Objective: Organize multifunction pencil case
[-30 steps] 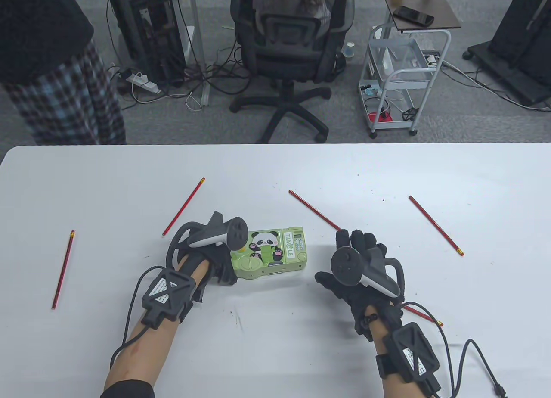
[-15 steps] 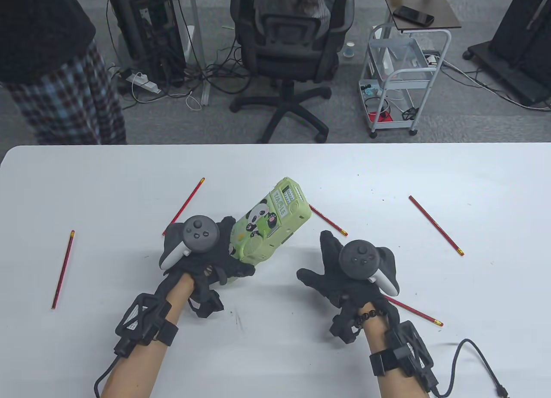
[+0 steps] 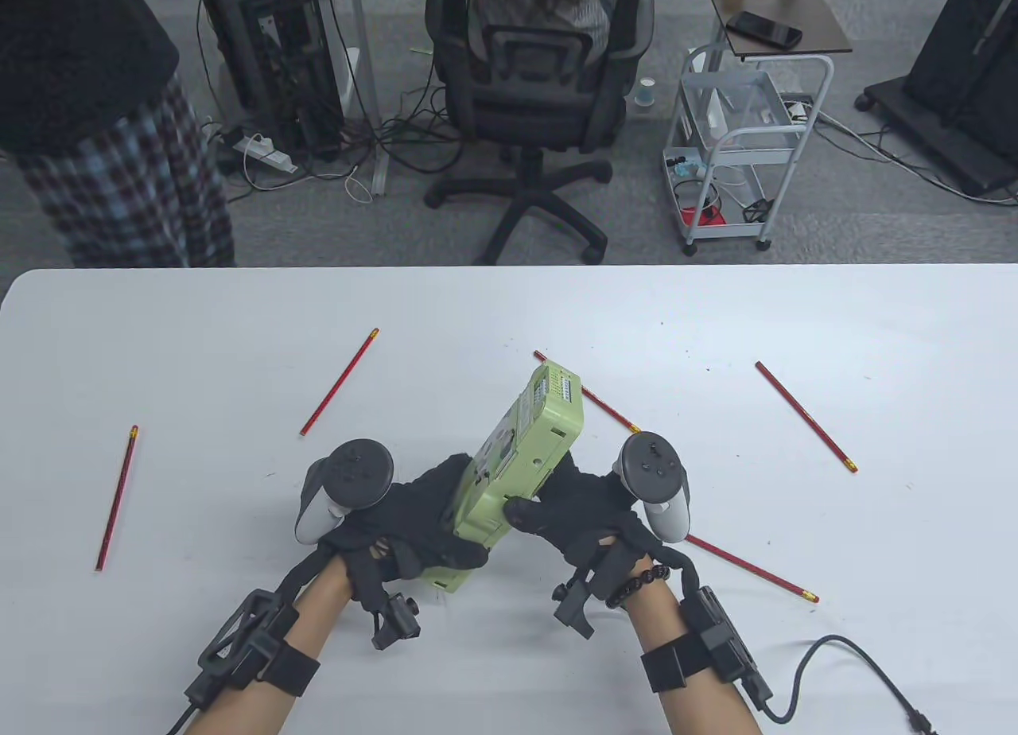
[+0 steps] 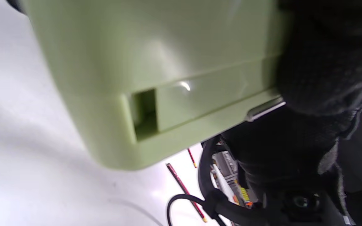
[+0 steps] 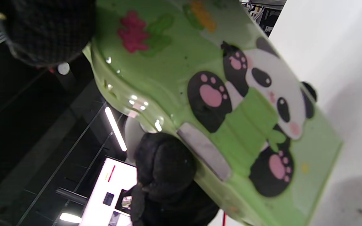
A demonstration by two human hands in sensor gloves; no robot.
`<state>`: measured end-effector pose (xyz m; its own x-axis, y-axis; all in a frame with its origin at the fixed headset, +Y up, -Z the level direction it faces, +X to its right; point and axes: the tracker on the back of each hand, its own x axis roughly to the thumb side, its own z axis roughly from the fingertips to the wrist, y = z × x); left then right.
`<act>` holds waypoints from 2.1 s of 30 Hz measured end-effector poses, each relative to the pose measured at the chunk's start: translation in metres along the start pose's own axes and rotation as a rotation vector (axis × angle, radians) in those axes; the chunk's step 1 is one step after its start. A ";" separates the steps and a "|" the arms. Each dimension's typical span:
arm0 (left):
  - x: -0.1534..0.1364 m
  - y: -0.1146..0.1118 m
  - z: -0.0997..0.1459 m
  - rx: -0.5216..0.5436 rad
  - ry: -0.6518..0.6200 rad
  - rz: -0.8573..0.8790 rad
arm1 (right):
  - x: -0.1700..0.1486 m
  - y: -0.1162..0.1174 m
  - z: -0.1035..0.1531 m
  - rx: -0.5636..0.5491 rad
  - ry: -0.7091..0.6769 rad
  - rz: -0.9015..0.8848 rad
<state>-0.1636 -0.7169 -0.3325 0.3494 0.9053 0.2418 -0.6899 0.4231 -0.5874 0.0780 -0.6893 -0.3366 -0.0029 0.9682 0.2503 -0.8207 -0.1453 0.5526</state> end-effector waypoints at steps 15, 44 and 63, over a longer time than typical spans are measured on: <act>0.015 0.053 0.048 0.073 0.230 -0.557 | 0.051 -0.021 -0.011 -0.186 -0.032 0.207; -0.040 0.076 0.083 0.254 0.363 -0.829 | -0.031 0.086 -0.082 0.407 0.314 1.337; -0.044 0.036 0.016 -0.132 0.333 -0.722 | -0.017 -0.007 -0.002 0.310 0.397 1.222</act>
<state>-0.2142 -0.7406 -0.3516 0.8654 0.3424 0.3659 -0.1485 0.8726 -0.4652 0.0826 -0.7041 -0.3466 -0.8527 0.1674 0.4948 -0.0066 -0.9507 0.3101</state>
